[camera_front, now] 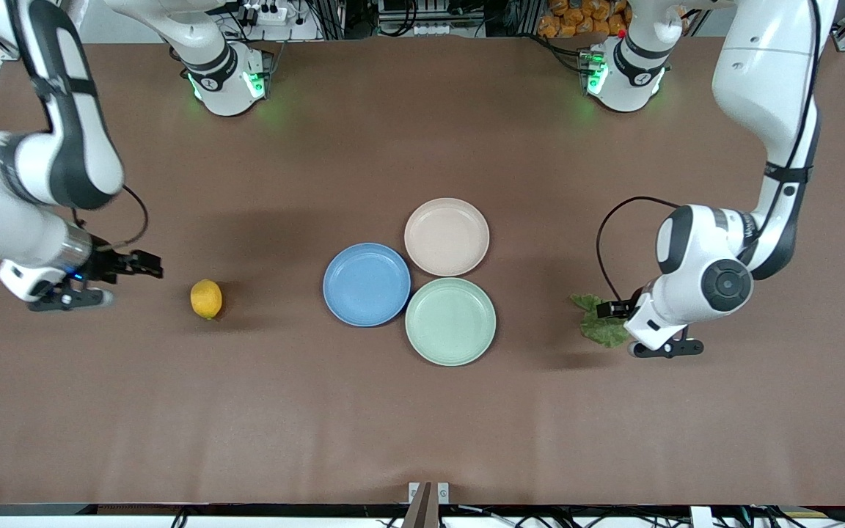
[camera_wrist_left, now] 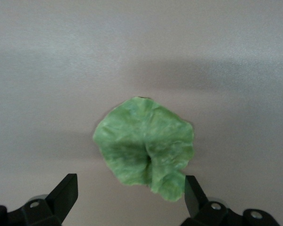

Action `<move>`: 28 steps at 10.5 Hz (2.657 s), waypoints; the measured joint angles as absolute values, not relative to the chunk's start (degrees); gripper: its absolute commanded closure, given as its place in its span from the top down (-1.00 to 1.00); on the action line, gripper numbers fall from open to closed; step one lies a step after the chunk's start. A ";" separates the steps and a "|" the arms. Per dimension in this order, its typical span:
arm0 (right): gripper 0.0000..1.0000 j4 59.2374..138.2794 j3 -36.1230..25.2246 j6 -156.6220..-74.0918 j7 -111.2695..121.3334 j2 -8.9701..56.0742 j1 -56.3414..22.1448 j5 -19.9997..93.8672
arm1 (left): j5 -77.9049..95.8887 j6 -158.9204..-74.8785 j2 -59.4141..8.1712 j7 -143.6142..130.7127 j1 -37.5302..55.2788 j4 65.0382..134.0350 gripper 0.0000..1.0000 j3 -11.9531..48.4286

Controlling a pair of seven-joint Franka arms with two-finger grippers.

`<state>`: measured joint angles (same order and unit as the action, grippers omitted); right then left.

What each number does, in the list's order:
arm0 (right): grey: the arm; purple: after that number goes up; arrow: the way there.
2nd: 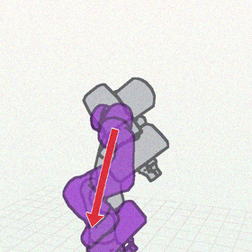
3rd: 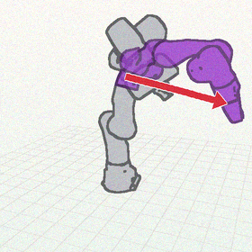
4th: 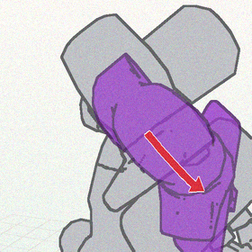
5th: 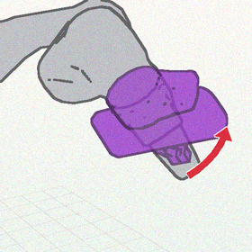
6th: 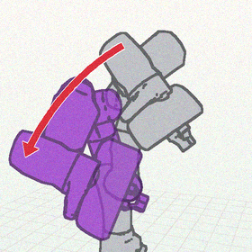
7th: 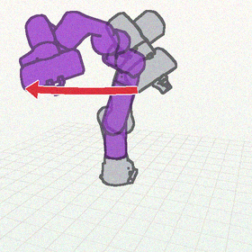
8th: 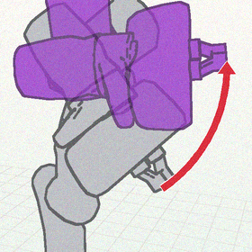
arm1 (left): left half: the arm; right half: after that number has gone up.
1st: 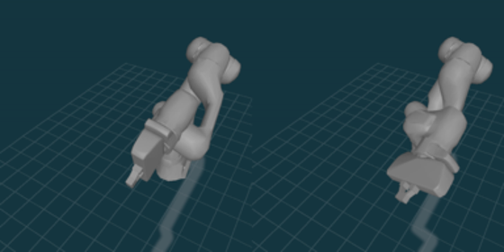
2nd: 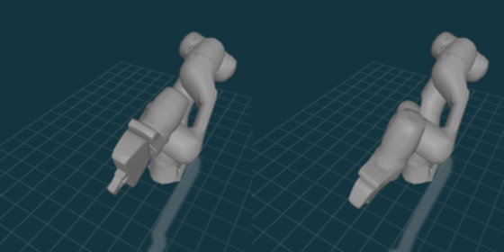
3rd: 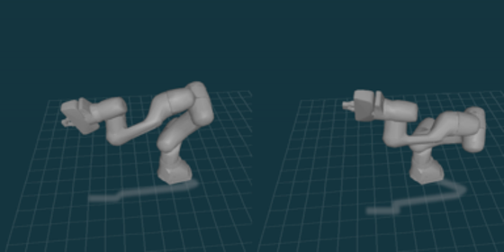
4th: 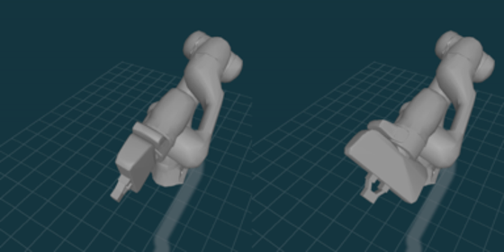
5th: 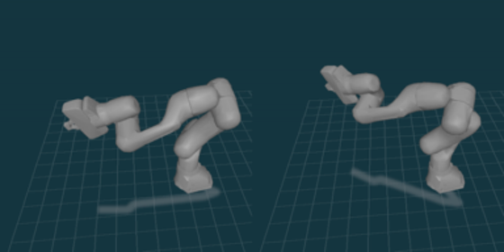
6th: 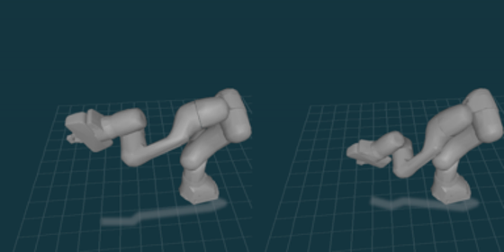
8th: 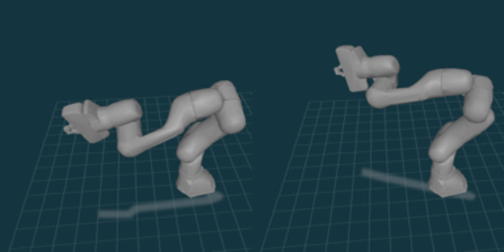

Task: Place lemon and lettuce in plates
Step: 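Reach the right gripper to the lemon while the left gripper reaches the lettuce, then grasp the lemon with the right gripper while the left gripper grasps the lettuce, then lower the lemon onto the blue plate and open the right gripper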

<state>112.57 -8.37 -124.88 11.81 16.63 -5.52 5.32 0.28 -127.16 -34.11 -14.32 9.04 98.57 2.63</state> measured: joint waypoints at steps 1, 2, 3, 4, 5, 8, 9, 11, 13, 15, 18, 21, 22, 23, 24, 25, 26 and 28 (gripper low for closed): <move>1.00 113.23 -8.33 -129.28 11.81 19.44 -6.06 5.34 | 0.28 -128.52 -34.92 -15.29 9.78 98.75 1.00 2.66; 1.00 113.99 -8.20 -133.53 11.81 21.87 -6.35 5.35 | 0.28 -129.82 -35.80 -15.92 10.41 98.93 1.00 2.66; 1.00 114.33 -7.89 -136.55 11.81 23.99 -6.40 5.51 | 0.28 -130.96 -36.73 -16.04 10.67 99.03 0.92 2.66; 1.00 114.39 -7.27 -138.56 11.79 25.49 -6.42 6.21 | 0.28 -131.62 -37.53 -16.05 10.63 99.05 0.88 2.62; 1.00 114.39 -6.63 -139.16 11.79 26.22 -6.51 7.30 | 0.28 -131.80 -38.00 -16.05 10.54 99.07 0.76 2.57; 1.00 114.45 -5.54 -139.24 11.78 27.15 -6.67 8.15 | 0.28 -131.87 -38.16 -16.05 10.38 99.07 0.12 2.34; 1.00 114.56 -5.49 -139.24 11.78 27.70 -6.74 8.17 | 0.28 -131.87 -38.16 -16.05 10.37 99.07 -0.31 2.31; 0.31 114.62 -5.38 -139.27 11.78 28.96 -6.79 8.18 | 0.28 -131.88 -38.16 -16.05 10.35 99.07 -1.00 2.24; -0.73 114.59 -5.09 -139.17 11.78 29.58 -6.86 8.20 | 0.28 -131.89 -38.16 -16.05 10.29 99.07 -1.00 2.15; -1.00 112.74 -4.20 -135.35 11.37 29.23 -6.95 8.36 | 0.28 -131.99 -38.16 -16.05 10.20 99.01 -1.00 2.11; -1.00 103.54 0.42 -124.85 -0.65 28.51 -8.53 8.57 | 0.28 -132.11 -37.45 -17.58 10.26 98.25 -1.00 2.15; -1.00 97.73 6.30 -121.68 -12.52 28.51 -10.71 8.79 | 0.28 -130.04 -34.07 -19.81 10.56 97.65 -1.00 2.32; -1.00 97.05 8.83 -121.97 -17.25 28.80 -11.55 8.80 | 0.28 -128.69 -32.50 -20.06 10.55 97.57 -1.00 2.33; -1.00 96.51 10.01 -123.18 -21.93 29.65 -13.52 8.81 | 0.28 -127.13 -30.79 -20.10 10.53 97.51 -1.00 2.33; -1.00 96.07 10.25 -124.97 -26.05 31.05 -16.06 8.82 | 0.28 -125.44 -29.09 -20.11 10.53 97.48 -1.00 2.33; -1.00 95.36 10.26 -126.39 -28.73 32.91 -18.06 8.82 | 0.28 -123.64 -27.50 -20.11 10.53 97.47 -1.00 2.34; -1.00 94.55 10.26 -126.99 -30.29 34.84 -19.43 8.83 | 0.28 -122.05 -26.14 -20.13 10.54 97.47 -1.00 2.36; -0.38 93.44 10.25 -128.51 -32.09 38.03 -20.62 8.83 | 0.28 -118.76 -23.64 -21.95 11.01 97.47 -1.00 2.68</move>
